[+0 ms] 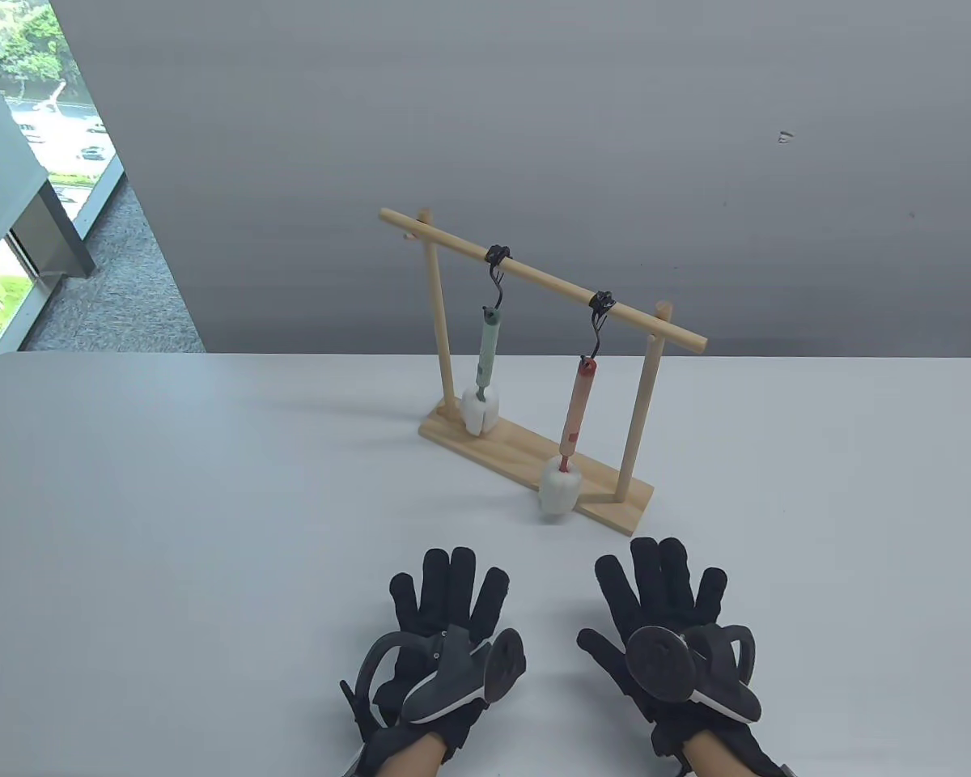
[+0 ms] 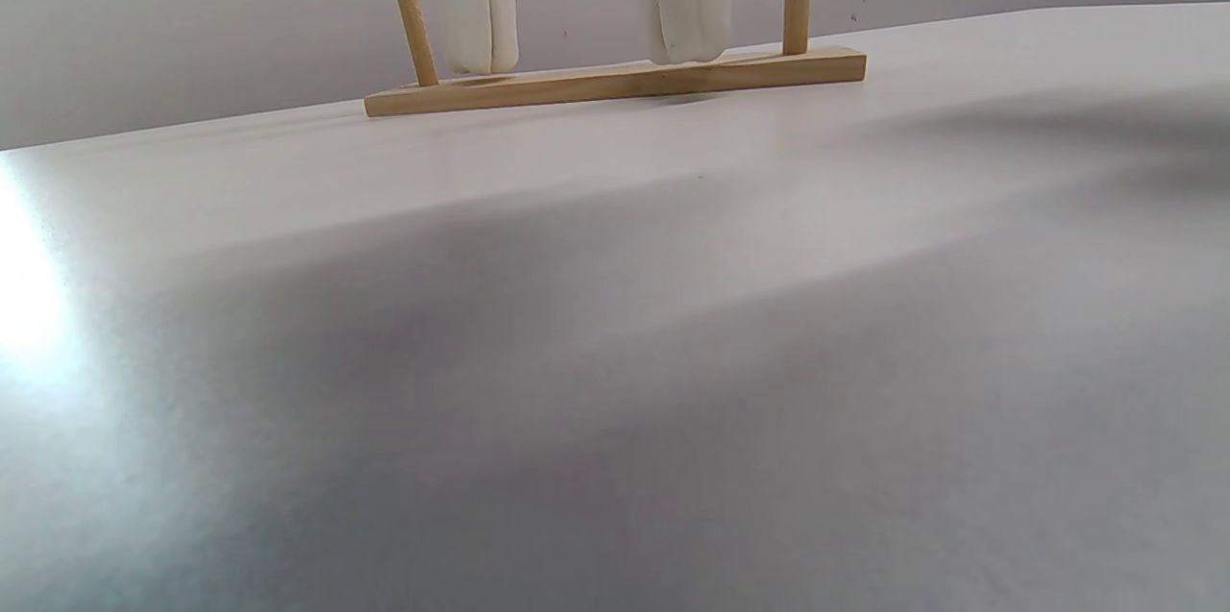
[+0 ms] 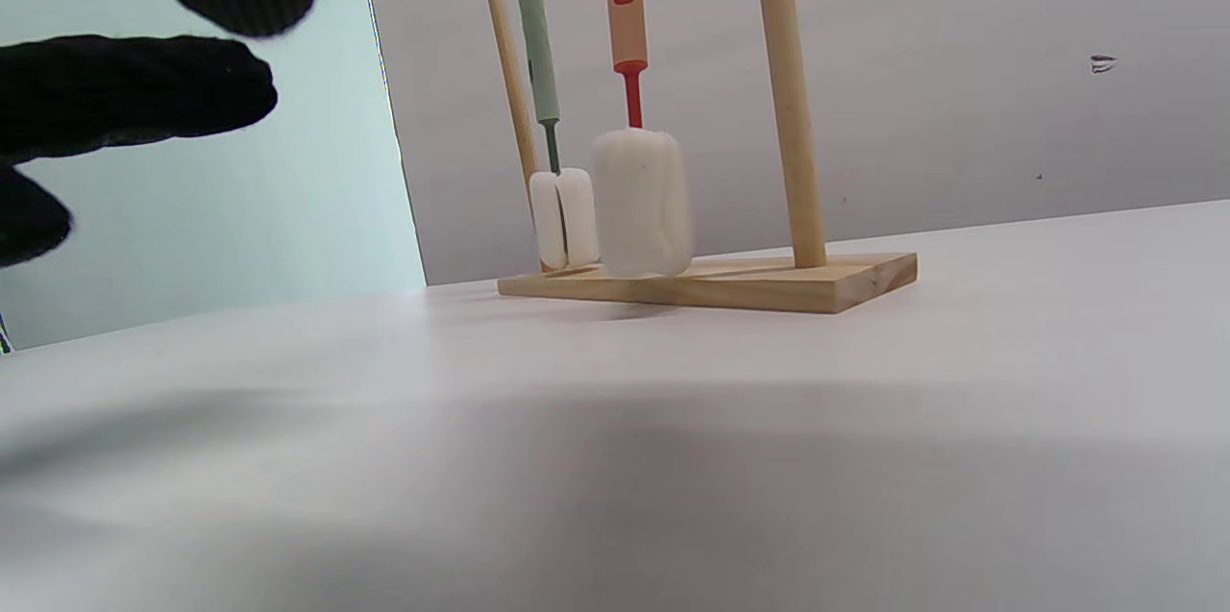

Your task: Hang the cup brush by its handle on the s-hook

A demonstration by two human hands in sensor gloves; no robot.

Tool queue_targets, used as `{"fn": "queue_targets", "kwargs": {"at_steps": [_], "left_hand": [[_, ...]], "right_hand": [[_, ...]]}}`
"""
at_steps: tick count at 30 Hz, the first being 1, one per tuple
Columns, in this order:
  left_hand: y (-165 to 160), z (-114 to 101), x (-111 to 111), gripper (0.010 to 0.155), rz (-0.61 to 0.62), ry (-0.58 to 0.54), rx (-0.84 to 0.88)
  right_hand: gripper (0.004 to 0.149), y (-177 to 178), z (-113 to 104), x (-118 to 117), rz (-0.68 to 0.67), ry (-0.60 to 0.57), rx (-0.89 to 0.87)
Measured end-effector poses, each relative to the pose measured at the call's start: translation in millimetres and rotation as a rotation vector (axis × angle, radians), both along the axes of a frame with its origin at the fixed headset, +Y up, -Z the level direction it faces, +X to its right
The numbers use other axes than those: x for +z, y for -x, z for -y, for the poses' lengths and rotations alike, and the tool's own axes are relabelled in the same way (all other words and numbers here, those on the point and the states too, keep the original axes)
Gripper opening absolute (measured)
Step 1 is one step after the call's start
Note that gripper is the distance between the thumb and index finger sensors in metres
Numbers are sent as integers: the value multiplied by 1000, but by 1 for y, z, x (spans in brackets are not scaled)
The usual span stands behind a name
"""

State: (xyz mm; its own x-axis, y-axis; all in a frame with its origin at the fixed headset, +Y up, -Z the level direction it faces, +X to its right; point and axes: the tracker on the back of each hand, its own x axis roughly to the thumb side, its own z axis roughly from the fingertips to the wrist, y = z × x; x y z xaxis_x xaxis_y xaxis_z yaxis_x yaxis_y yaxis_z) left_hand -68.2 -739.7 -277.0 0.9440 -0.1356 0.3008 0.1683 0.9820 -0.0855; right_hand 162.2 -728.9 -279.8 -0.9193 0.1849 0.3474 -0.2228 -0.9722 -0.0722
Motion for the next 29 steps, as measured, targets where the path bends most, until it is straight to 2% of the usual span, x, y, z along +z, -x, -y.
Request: {"fn": "queue_targets", "kwargs": {"at_steps": [15,29], "left_hand": [[12,1,-1,90,-61,3,23],[11,-1,0,90,-56,8,11]], "right_hand": [[77,-2,0,-1,1,26,-11],[77,-4,0,0,20,72,-9]]}}
